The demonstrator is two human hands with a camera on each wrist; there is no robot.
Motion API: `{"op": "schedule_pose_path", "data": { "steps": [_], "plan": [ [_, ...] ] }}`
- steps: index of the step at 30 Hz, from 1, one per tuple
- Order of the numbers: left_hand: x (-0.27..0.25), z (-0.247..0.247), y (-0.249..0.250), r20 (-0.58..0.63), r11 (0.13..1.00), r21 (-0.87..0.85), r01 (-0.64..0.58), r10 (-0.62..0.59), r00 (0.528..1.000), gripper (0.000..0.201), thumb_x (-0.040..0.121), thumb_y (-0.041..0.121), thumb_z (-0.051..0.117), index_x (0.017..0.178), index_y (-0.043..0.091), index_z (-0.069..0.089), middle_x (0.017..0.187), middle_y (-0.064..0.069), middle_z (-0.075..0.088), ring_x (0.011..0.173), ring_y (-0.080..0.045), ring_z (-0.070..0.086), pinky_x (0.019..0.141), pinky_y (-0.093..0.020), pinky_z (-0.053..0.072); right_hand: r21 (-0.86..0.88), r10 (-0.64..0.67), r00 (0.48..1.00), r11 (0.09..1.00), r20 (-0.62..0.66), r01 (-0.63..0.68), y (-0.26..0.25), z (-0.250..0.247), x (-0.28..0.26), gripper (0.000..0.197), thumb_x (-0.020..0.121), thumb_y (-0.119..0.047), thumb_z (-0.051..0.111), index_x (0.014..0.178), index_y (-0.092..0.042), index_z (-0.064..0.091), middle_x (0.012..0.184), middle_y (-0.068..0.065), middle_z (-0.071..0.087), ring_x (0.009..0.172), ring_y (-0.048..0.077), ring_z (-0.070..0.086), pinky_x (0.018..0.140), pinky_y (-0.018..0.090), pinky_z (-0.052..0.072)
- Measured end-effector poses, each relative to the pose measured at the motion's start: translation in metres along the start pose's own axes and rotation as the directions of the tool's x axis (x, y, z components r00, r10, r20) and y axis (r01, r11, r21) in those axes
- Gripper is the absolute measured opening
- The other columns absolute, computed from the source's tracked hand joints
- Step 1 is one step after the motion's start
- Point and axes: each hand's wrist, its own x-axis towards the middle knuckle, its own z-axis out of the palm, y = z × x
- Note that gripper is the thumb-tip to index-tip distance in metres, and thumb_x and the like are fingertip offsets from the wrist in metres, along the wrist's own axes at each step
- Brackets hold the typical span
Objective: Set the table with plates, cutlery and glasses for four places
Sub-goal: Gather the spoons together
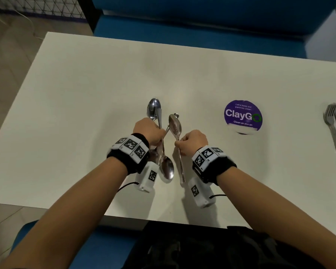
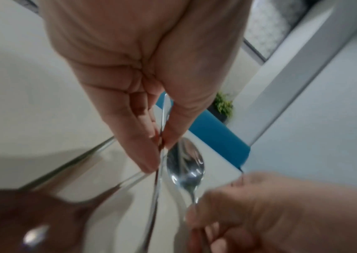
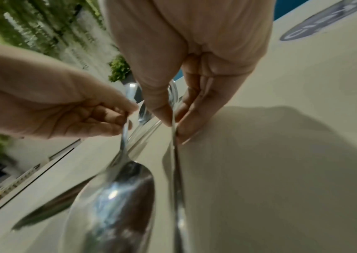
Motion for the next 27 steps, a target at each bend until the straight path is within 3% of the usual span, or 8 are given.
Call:
{"op": "schedule_pose_path", "data": {
  "steps": [4, 7, 9, 12, 15, 20, 24, 27],
  "plan": [
    [-0.003, -0.012, 0.007, -0.049, 0.955, -0.292, -0.043, 0.03, 0.998, 0.02, 0.091, 0.013, 0.055, 0.071, 0.014, 0.057, 0.07, -0.008, 0.07, 0.062, -0.017, 0.07, 0.078, -0.035, 0.058, 0.259, -0.044, 0.998, 0.964, -0.039, 0.053, -0.002, -0.025, 0.002, 0.009, 0.08, -0.013, 0.068, 0.074, -0.008, 0.072, 0.077, 0.012, 0.073, 0.075, 0.026, 0.072, 0.078, 0.039, 0.059],
    [-0.004, -0.015, 0.016, -0.152, 0.808, -0.581, -0.096, 0.008, 0.988, 0.02, 0.089, 0.005, 0.058, 0.072, 0.014, 0.056, 0.064, -0.009, 0.064, 0.056, -0.021, 0.065, 0.078, -0.041, 0.059, 0.507, -0.081, 0.986, 0.85, -0.147, 0.146, -0.014, -0.059, 0.003, 0.015, 0.086, -0.009, 0.065, 0.095, 0.002, 0.069, 0.073, 0.007, 0.067, 0.067, 0.02, 0.067, 0.075, 0.033, 0.058],
    [-0.006, -0.013, 0.026, -0.193, 0.695, -0.705, -0.141, 0.004, 0.981, 0.021, 0.091, 0.006, 0.057, 0.071, 0.011, 0.056, 0.068, -0.012, 0.063, 0.061, -0.025, 0.063, 0.079, -0.042, 0.058, 0.551, -0.136, 0.973, 0.806, -0.186, 0.218, -0.025, -0.078, 0.001, 0.007, 0.088, -0.009, 0.063, 0.087, -0.004, 0.067, 0.07, 0.005, 0.065, 0.063, 0.016, 0.065, 0.071, 0.029, 0.058],
    [-0.01, -0.003, 0.045, -0.223, 0.503, -0.846, -0.176, -0.033, 0.974, 0.023, 0.094, 0.005, 0.052, 0.072, 0.008, 0.058, 0.073, -0.012, 0.063, 0.066, -0.022, 0.061, 0.078, -0.033, 0.056, 0.613, -0.158, 0.977, 0.761, -0.141, 0.212, -0.032, -0.088, -0.003, 0.016, 0.088, -0.007, 0.062, 0.072, -0.011, 0.062, 0.067, 0.007, 0.064, 0.058, 0.016, 0.063, 0.062, 0.024, 0.059],
    [-0.016, 0.006, 0.062, -0.226, 0.374, -0.907, -0.191, -0.051, 0.973, 0.022, 0.093, 0.006, 0.053, 0.073, 0.013, 0.058, 0.081, -0.011, 0.067, 0.076, -0.019, 0.063, 0.075, -0.026, 0.052, 0.66, -0.11, 0.992, 0.741, -0.061, 0.123, -0.028, -0.084, -0.004, 0.019, 0.089, -0.007, 0.061, 0.07, -0.009, 0.061, 0.067, 0.009, 0.064, 0.06, 0.018, 0.062, 0.066, 0.026, 0.057],
    [-0.022, 0.023, 0.069, -0.163, 0.38, -0.91, -0.168, 0.045, 0.986, 0.013, 0.093, 0.015, 0.057, 0.082, 0.02, 0.055, 0.1, -0.008, 0.07, 0.097, -0.018, 0.061, 0.09, -0.034, 0.046, 0.849, -0.013, 1.0, 0.528, -0.019, 0.023, -0.025, -0.082, -0.002, 0.016, 0.091, -0.007, 0.059, 0.075, -0.005, 0.06, 0.067, 0.008, 0.061, 0.05, 0.009, 0.06, 0.05, 0.015, 0.054],
    [-0.022, 0.025, 0.064, -0.102, 0.304, -0.945, -0.123, 0.082, 0.991, 0.007, 0.093, 0.015, 0.058, 0.086, 0.018, 0.057, 0.106, -0.012, 0.067, 0.097, -0.018, 0.063, 0.076, -0.023, 0.051, 0.866, 0.021, 1.0, 0.5, -0.019, 0.006, -0.029, -0.083, 0.003, 0.016, 0.089, -0.006, 0.061, 0.074, -0.004, 0.06, 0.065, 0.009, 0.059, 0.037, 0.005, 0.057, 0.045, 0.015, 0.052],
    [-0.02, 0.019, 0.057, -0.072, 0.355, -0.928, -0.114, 0.129, 0.989, 0.004, 0.092, 0.015, 0.058, 0.09, 0.018, 0.06, 0.095, -0.003, 0.068, 0.087, -0.011, 0.064, 0.074, -0.022, 0.048, 0.901, 0.058, 0.998, 0.434, -0.003, -0.022, -0.036, -0.081, 0.003, 0.011, 0.087, -0.005, 0.062, 0.076, -0.004, 0.062, 0.067, 0.009, 0.062, 0.04, 0.006, 0.059, 0.045, 0.015, 0.051]
  ]
}}
